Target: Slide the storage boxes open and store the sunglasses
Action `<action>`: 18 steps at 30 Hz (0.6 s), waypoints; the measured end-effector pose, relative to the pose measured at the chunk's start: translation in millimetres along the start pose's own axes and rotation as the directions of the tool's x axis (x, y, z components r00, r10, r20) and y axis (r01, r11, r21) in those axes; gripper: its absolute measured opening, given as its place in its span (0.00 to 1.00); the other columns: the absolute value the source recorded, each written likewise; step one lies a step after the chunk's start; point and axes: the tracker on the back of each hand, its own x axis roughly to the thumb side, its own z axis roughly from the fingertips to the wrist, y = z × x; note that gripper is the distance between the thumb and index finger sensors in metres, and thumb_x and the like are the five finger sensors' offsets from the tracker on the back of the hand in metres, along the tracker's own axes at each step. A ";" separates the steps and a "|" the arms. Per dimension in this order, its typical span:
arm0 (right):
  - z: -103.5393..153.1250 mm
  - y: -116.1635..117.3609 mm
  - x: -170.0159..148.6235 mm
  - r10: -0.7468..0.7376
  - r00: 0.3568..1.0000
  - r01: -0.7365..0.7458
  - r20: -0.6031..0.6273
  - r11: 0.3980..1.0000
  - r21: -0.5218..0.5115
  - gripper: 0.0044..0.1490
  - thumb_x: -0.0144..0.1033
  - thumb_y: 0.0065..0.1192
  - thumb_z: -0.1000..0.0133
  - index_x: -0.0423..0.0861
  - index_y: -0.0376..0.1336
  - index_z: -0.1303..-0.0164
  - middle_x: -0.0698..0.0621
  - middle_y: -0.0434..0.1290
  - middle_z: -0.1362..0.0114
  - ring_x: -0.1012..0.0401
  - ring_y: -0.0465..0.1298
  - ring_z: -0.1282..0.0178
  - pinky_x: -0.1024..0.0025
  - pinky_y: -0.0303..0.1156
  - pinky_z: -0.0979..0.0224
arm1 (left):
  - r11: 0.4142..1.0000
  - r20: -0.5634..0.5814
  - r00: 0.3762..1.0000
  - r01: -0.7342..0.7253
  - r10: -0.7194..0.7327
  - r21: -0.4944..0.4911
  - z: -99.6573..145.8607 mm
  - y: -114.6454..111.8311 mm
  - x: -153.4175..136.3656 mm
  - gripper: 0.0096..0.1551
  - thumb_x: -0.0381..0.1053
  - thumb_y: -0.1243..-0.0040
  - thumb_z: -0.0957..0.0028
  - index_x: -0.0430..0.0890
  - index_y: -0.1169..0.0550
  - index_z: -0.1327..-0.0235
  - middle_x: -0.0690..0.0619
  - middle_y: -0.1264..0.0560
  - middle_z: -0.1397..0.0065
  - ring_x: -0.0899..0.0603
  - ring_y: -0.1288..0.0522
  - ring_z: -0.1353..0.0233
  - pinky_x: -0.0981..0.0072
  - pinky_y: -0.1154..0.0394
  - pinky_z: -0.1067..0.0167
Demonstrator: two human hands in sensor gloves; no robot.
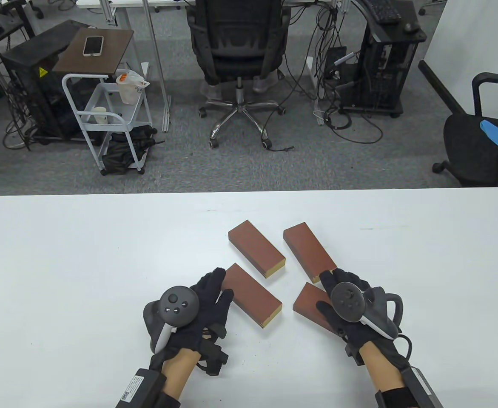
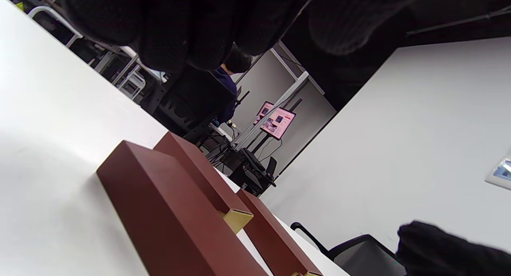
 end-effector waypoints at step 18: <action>0.6 -7.2 38.2 0.025 0.999 -0.024 0.033 0.999 -0.025 0.42 0.59 0.56 0.58 0.53 0.56 0.34 0.47 0.57 0.22 0.46 0.58 0.23 0.48 0.58 0.24 | 0.959 0.060 0.957 0.284 -0.284 0.006 -6.0 -3.3 66.2 0.44 0.71 0.57 0.54 0.58 0.39 0.21 0.55 0.45 0.14 0.43 0.56 0.15 0.42 0.54 0.23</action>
